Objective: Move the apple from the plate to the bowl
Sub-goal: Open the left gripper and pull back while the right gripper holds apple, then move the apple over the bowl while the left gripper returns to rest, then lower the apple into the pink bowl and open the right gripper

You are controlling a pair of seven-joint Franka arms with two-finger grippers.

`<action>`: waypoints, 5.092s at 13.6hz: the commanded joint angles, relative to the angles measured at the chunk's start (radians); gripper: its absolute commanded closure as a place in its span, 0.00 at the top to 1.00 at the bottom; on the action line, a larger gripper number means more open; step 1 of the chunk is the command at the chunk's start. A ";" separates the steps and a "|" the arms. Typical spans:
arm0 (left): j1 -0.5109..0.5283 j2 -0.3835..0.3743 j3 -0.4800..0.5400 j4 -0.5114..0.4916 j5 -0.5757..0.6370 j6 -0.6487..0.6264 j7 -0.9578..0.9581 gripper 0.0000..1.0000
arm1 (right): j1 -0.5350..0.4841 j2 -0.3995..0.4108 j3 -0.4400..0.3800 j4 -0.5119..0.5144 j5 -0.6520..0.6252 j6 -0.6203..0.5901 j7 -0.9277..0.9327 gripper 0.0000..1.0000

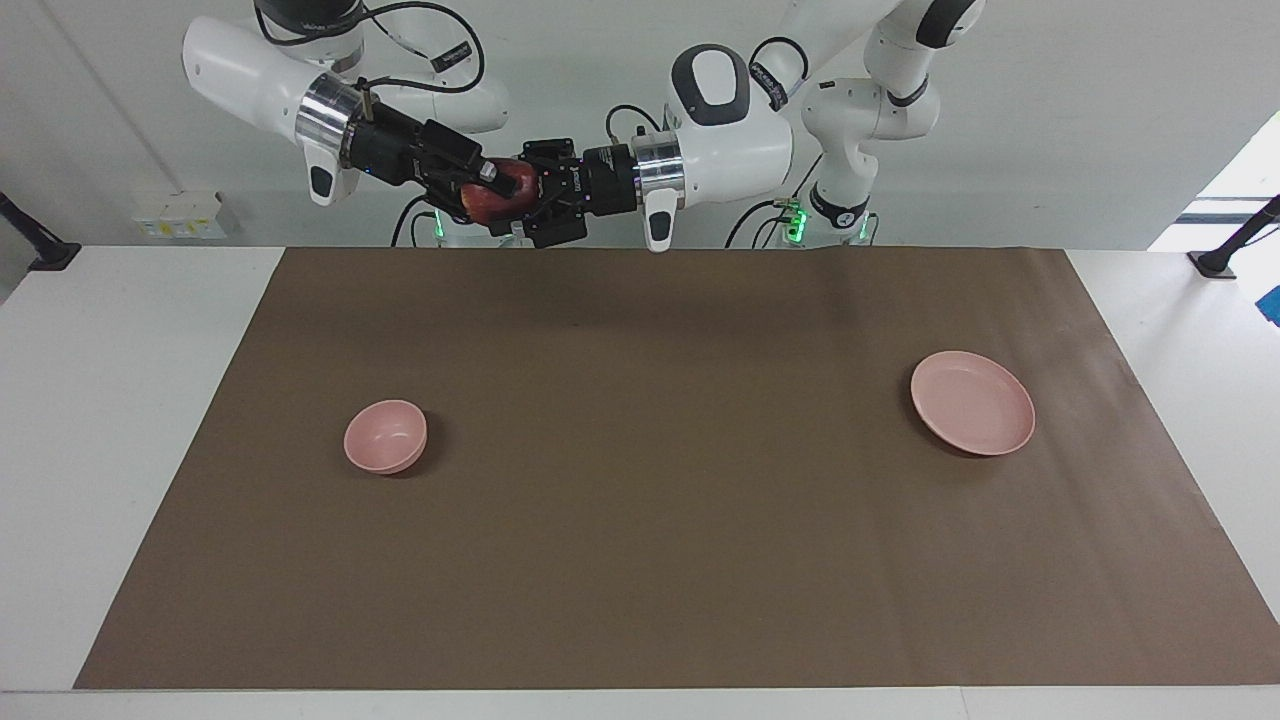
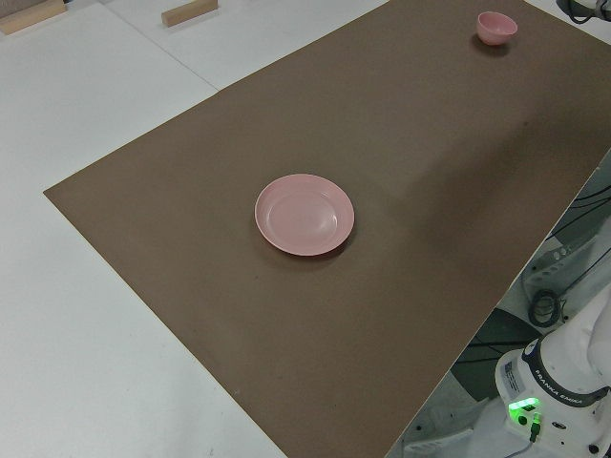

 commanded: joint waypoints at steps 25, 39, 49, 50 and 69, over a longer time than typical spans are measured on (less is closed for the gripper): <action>0.035 -0.145 0.249 -0.258 0.589 -0.147 -0.003 1.00 | -0.079 0.455 -0.001 0.147 -1.412 0.328 0.167 0.00; 0.035 -0.148 0.502 -0.238 1.251 -0.563 0.132 1.00 | -0.011 0.556 0.002 0.118 -1.545 0.434 0.379 0.00; 0.041 -0.152 0.754 -0.209 1.424 -0.623 0.660 1.00 | 0.011 0.584 0.004 0.116 -1.528 0.433 0.390 0.00; 0.063 -0.152 0.760 -0.195 1.456 -0.630 0.707 1.00 | 0.011 0.584 0.005 0.116 -1.526 0.431 0.390 0.00; 0.194 -0.339 0.743 0.033 1.650 -1.004 1.152 1.00 | 0.007 0.595 0.005 0.093 -1.509 0.431 0.390 1.00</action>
